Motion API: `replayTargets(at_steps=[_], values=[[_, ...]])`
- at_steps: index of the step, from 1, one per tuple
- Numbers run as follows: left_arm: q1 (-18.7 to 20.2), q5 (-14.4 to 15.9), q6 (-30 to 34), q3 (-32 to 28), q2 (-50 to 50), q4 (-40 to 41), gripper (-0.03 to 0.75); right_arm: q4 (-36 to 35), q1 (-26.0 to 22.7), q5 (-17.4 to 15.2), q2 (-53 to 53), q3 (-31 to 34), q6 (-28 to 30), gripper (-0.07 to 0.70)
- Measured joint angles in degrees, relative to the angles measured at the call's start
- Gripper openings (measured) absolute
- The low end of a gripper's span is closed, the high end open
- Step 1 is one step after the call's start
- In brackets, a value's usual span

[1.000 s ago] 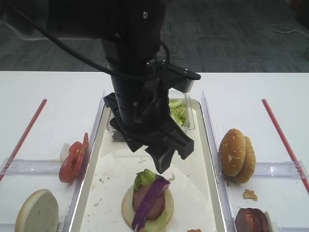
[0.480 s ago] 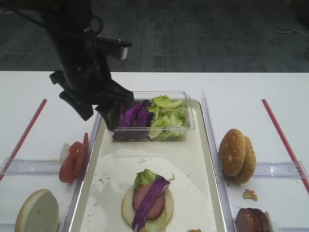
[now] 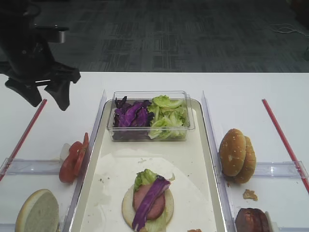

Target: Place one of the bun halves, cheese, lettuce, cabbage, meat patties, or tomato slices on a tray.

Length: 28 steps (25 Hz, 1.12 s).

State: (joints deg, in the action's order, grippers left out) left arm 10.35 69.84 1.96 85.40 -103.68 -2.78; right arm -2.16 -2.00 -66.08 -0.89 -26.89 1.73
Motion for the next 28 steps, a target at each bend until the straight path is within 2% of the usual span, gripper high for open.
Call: replayTargets(at_steps=[5,9,18,24,28], values=[[-4.6,0.0,0.08,0.0,0.0,1.01,0.456,0.0,0.0,0.0,0.0,0.0,0.0,0.35],[-6.23,0.0,0.08,0.0,0.0,1.09,0.456,0.0,0.0,0.0,0.0,0.0,0.0,0.35],[-6.33,0.02,0.08,0.0,1.23,1.14,0.456,0.0,0.0,0.0,0.0,0.0,0.1,0.35],[-6.33,0.27,0.08,-0.14,7.32,1.14,0.456,0.0,0.0,0.0,0.0,0.0,0.1,0.35],[-6.33,0.49,0.13,-3.93,13.41,1.14,0.456,0.0,0.0,0.0,0.0,0.0,0.1,0.35]])
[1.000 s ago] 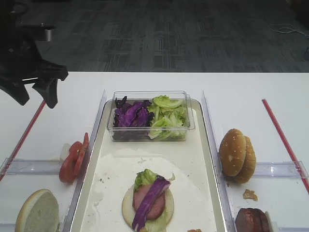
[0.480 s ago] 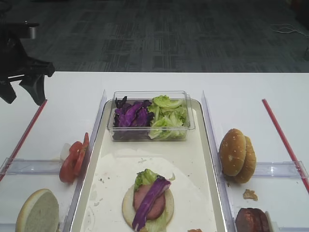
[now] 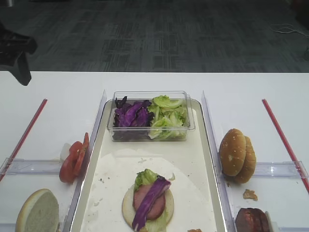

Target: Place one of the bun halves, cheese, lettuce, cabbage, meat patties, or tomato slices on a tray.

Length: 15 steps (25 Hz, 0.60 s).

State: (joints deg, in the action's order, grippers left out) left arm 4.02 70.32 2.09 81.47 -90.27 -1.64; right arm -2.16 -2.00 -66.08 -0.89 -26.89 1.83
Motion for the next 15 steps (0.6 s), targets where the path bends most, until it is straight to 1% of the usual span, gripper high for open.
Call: replayTargets(at_steps=[10,15], values=[[0.0,0.35,-0.11,-18.17,16.32,0.0,0.456,0.0,0.0,0.0,0.0,0.0,0.0,0.35],[0.0,-1.03,-0.11,-25.98,22.84,0.0,0.456,0.0,0.0,0.0,0.0,0.0,0.0,0.35]])
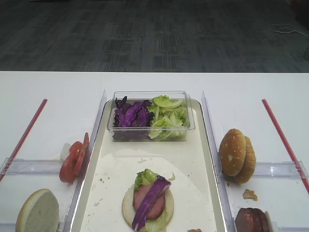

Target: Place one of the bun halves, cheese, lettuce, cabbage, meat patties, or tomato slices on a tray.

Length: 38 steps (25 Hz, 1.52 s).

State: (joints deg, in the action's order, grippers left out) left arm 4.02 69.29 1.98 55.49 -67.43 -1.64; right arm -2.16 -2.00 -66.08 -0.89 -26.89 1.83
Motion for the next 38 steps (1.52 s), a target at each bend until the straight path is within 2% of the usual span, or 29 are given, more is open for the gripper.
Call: replayTargets(at_steps=[14,21,27,38], values=[[0.0,-3.77,-0.45,-17.66,17.49,0.0,0.456,0.0,0.0,0.0,0.0,0.0,0.0,0.35],[0.0,-4.54,-0.67,-23.71,26.25,0.0,0.456,0.0,0.0,0.0,0.0,0.0,0.0,0.35],[0.0,-4.54,-1.32,-26.63,31.88,0.42,0.456,0.0,0.0,0.0,0.0,0.0,0.0,0.35],[0.0,-3.26,-1.44,-27.61,37.75,0.71,0.456,0.0,0.0,0.0,0.0,0.0,0.0,0.35]])
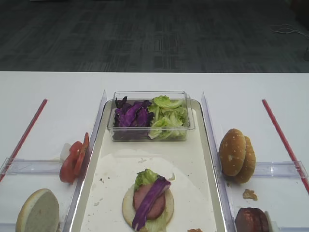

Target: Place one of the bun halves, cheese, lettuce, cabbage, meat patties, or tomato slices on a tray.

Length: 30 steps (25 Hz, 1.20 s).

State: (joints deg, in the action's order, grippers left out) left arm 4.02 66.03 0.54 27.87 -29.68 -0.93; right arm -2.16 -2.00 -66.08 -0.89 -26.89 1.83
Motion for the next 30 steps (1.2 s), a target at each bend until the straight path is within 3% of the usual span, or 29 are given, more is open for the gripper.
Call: replayTargets(at_steps=[30], values=[[0.0,1.11,-0.09,-0.17,23.46,0.0,0.456,0.0,0.0,0.0,0.0,0.0,0.0,0.35]])
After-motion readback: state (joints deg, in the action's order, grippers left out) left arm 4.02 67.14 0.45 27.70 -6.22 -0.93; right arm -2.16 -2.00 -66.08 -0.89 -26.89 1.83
